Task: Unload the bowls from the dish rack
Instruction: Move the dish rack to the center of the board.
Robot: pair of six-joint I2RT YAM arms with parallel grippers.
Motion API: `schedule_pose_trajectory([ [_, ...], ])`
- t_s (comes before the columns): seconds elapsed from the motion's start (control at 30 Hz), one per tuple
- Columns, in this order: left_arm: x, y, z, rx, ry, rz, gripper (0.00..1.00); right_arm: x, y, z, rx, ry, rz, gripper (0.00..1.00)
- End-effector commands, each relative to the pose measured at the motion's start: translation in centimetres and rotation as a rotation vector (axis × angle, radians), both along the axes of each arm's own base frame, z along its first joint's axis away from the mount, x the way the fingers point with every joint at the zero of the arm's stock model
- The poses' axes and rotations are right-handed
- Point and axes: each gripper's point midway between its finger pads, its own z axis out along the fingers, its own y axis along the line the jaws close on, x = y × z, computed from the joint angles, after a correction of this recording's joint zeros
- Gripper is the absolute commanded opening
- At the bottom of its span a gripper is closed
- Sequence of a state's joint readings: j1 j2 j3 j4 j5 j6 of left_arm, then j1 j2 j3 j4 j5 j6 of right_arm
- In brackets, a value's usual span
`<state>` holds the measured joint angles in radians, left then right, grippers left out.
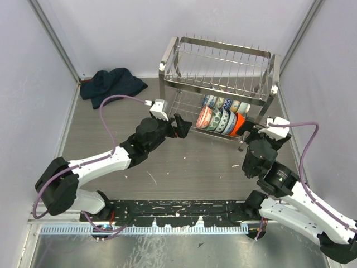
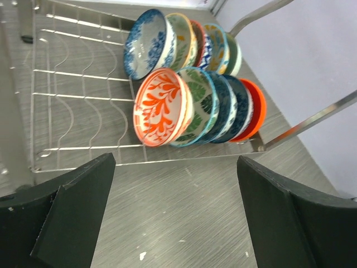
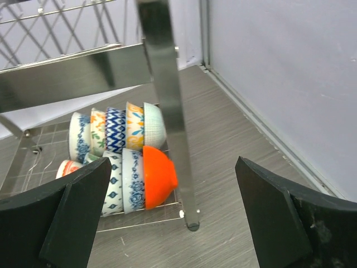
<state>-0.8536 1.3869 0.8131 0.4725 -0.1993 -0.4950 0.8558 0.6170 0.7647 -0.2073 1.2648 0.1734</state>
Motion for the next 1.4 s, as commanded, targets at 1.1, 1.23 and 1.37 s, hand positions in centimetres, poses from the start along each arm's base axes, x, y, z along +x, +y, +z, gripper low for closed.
schedule_pose_trajectory([
  [1.1, 3.5, 10.9, -3.6, 0.172, 0.068, 0.156, 0.98, 6.5, -1.0, -8.9, -0.042, 0.188, -0.148, 1.0],
  [1.23, 4.7, 11.5, -4.6, 0.182, 0.077, 0.166, 0.98, 7.0, -1.0, -9.2, -0.03, 0.177, -0.152, 1.0],
  [1.37, 5.9, 11.8, -5.4, 0.19, 0.081, 0.172, 0.98, 7.9, -0.6, -9.7, -0.032, 0.182, -0.151, 1.0],
])
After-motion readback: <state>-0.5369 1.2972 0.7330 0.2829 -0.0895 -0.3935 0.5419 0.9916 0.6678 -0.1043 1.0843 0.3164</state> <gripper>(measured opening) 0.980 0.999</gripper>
